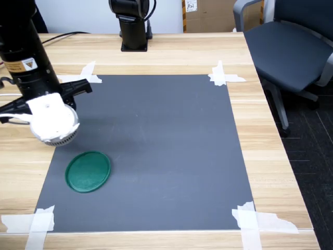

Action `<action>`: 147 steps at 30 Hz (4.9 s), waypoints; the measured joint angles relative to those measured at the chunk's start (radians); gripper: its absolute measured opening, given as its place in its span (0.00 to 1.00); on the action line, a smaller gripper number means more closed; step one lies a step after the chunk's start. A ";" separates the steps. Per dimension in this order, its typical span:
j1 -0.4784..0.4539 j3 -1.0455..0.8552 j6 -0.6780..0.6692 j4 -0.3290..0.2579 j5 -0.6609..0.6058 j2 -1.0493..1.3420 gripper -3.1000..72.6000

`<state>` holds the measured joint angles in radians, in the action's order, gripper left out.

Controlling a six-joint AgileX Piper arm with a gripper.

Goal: Grasp a white terminal and put it in the green lid.

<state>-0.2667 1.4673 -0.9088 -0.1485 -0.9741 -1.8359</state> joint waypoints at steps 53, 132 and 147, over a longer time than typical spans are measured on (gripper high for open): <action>0.094 0.117 -0.019 0.021 -0.021 -0.186 0.72; 0.125 -1.175 0.946 0.261 0.763 1.491 0.01; 0.216 -1.253 0.951 0.318 0.713 1.645 0.01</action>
<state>-0.0509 0.2147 0.0420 0.1694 -0.2610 -0.1908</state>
